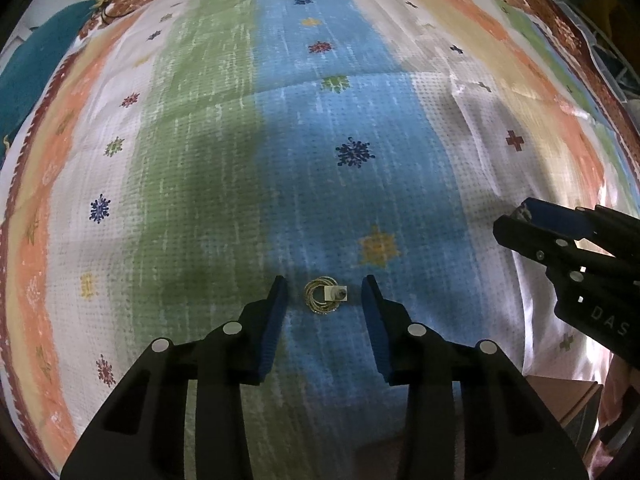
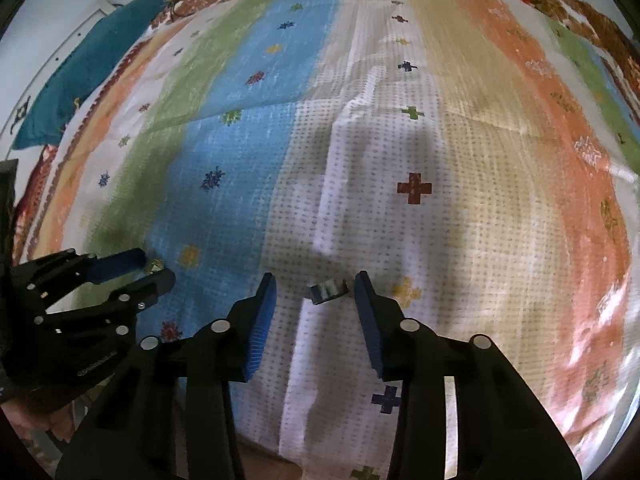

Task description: Organize jewelry

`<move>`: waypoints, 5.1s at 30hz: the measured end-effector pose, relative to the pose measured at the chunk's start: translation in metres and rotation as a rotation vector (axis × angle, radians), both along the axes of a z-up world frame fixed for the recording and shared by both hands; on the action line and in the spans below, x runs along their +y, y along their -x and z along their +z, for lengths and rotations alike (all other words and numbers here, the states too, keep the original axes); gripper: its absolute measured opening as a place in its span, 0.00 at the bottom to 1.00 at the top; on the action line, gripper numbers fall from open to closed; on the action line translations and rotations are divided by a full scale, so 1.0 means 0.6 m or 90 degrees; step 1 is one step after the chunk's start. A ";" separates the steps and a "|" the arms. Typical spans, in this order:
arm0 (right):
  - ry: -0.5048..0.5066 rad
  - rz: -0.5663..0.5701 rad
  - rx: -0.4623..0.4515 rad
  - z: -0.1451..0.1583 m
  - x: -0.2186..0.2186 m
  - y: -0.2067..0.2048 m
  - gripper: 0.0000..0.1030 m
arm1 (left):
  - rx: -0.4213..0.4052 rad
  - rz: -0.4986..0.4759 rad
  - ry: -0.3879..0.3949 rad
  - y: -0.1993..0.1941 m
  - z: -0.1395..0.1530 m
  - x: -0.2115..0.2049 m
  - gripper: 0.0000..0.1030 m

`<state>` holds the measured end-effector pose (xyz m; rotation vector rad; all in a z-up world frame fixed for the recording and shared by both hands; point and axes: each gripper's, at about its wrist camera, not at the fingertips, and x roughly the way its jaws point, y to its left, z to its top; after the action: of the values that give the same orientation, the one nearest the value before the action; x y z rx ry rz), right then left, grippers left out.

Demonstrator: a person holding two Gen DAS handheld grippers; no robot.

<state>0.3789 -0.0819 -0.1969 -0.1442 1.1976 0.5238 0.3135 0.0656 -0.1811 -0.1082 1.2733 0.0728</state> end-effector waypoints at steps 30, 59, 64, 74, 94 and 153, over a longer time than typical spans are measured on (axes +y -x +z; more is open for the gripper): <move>-0.002 0.017 -0.010 0.018 0.008 0.012 0.21 | -0.020 0.017 0.000 0.011 0.019 0.013 0.16; -0.027 0.003 -0.075 0.106 -0.027 0.092 0.21 | -0.121 0.005 0.030 0.085 0.144 -0.007 0.16; -0.029 0.013 -0.097 0.125 -0.028 0.114 0.21 | -0.137 -0.001 0.035 0.098 0.160 -0.014 0.16; -0.058 0.042 -0.140 0.168 -0.039 0.165 0.21 | -0.180 -0.020 0.057 0.145 0.207 -0.033 0.16; -0.080 0.097 -0.155 0.187 -0.054 0.266 0.21 | -0.221 -0.036 0.066 0.234 0.238 -0.065 0.16; -0.121 0.055 -0.248 0.241 -0.156 0.369 0.95 | -0.262 -0.077 0.045 0.362 0.238 -0.079 0.94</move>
<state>0.1575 -0.1756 -0.0521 -0.1295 0.7607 0.6492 0.0965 0.0184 -0.0384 -0.1006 0.8688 -0.0952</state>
